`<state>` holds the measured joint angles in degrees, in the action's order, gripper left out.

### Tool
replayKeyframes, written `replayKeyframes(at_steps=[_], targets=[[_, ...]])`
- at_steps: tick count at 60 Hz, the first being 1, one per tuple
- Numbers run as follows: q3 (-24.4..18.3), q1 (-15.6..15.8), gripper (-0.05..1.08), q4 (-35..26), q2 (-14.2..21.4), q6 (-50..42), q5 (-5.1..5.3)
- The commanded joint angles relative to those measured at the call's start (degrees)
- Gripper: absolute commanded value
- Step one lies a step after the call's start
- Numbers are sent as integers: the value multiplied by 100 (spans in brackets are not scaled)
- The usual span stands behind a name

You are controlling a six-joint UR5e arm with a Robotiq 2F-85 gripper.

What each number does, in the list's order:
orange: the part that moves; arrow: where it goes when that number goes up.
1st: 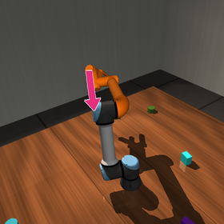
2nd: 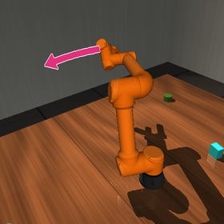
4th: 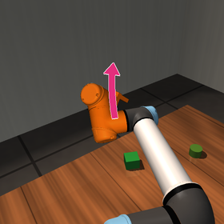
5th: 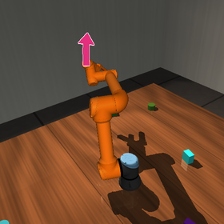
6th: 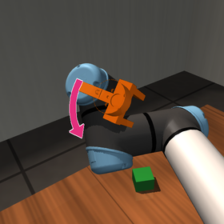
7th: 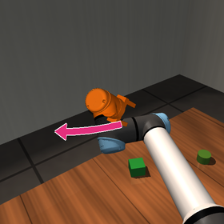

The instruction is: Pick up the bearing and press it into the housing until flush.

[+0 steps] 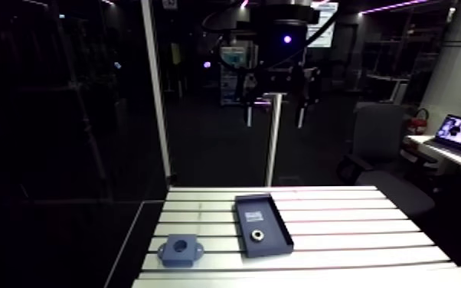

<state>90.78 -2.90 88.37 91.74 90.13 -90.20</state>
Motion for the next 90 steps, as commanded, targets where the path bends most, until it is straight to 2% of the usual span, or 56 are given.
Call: replayKeyframes(at_steps=[1, 40, 80, 90], targets=[[-3, 0, 1, 0, -11, 0, -10], [65, 0, 1, 66, -90, 57, -37], [1145, -95, 1, 1727, -402, 486, -54], [1441, -227, 1, 2154, -499, 597, -45]])
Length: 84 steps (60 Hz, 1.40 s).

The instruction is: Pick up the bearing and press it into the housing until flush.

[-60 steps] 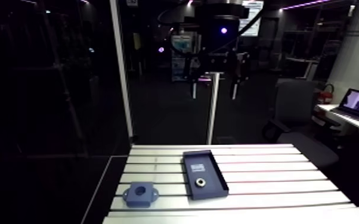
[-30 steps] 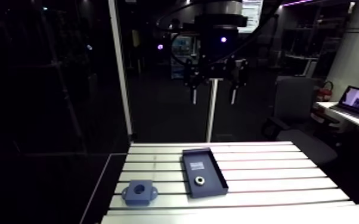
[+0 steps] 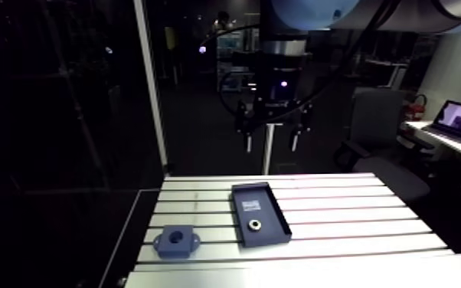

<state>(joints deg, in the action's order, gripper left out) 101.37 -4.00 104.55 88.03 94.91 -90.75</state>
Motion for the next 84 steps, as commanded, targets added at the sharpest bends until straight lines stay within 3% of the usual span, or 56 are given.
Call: replayKeyframes(at_steps=[1, 28, 40, 53, 84], targets=[[381, -117, 1, 537, -128, 120, 9], [887, -109, 2, 1422, -652, 120, 9], [976, -67, 10, 1733, -951, 94, 9], [1043, -14, 21, 1801, -1020, 32, 35], [1187, 31, 32, 2037, -1309, 15, 36]])
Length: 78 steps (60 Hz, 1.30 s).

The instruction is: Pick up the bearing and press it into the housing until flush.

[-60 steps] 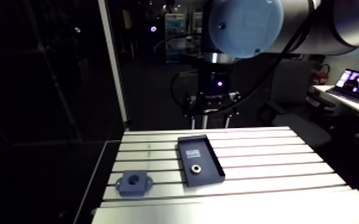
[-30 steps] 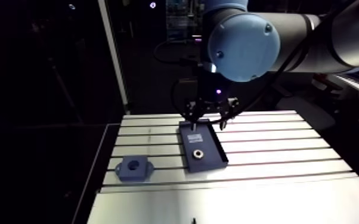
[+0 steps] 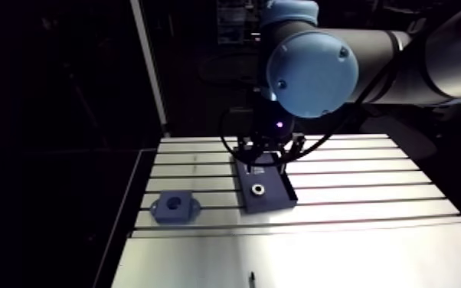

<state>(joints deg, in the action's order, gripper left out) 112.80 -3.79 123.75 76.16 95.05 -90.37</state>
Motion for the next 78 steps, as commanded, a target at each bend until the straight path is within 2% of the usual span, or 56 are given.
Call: replayKeyframes(at_steps=[1, 46, 51, 56, 78], targets=[[53, 10, 32, 142, -131, 0, -2], [177, 133, 35, 802, -464, 53, 7], [177, 133, 35, 821, -490, 53, 7], [186, 133, 40, 849, -502, 53, 7], [186, 133, 40, 850, -590, 53, 7]])
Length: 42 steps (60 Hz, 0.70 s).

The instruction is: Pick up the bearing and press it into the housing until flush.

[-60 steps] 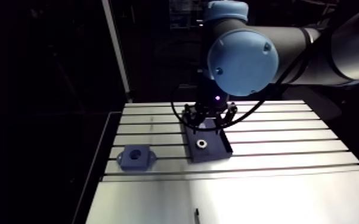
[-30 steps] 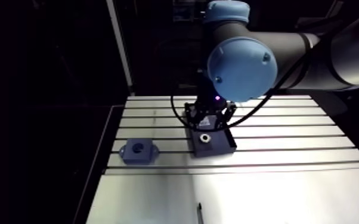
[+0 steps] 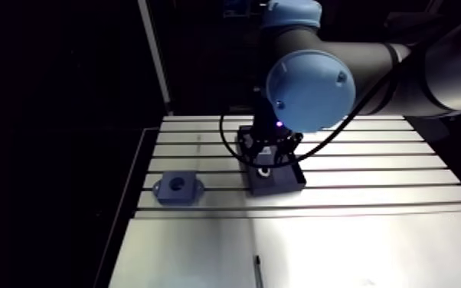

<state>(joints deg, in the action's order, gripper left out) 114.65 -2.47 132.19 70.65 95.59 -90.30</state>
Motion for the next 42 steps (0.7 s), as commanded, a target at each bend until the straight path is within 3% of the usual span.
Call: replayKeyframes(at_steps=[1, 42], targets=[[1, 0, 40, 6, -39, -1, 0], [19, -17, 43, 14, -118, 9, 0]])
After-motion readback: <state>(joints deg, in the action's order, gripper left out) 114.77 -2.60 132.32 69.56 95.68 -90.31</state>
